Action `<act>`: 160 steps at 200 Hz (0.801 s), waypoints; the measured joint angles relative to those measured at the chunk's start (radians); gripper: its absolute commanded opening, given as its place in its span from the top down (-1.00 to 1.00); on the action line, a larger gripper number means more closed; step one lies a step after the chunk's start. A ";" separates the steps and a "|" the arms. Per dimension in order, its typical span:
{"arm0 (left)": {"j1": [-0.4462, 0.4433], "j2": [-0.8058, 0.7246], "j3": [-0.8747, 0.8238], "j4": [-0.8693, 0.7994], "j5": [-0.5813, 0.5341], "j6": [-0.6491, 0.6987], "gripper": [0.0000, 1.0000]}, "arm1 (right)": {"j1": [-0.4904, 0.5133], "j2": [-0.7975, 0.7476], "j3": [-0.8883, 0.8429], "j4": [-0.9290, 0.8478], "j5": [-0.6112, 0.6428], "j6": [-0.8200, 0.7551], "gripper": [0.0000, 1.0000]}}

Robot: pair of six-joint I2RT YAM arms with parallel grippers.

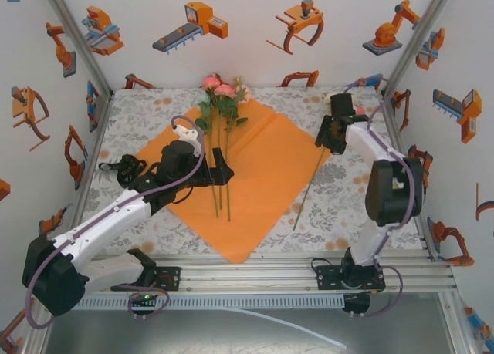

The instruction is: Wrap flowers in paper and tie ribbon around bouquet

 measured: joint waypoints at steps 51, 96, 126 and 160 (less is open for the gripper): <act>0.000 -0.002 -0.005 0.001 -0.002 0.007 -1.00 | 0.003 0.182 0.064 0.024 0.033 0.015 0.72; 0.001 -0.002 -0.005 0.001 -0.009 0.010 -1.00 | 0.006 0.101 0.051 0.024 0.011 0.019 1.00; 0.002 -0.002 -0.005 0.001 -0.009 0.011 -1.00 | -0.035 -0.130 0.039 0.018 -0.158 0.058 1.00; 0.005 0.004 -0.005 0.002 -0.003 0.011 -1.00 | -0.204 -0.291 0.050 0.089 -0.410 0.170 1.00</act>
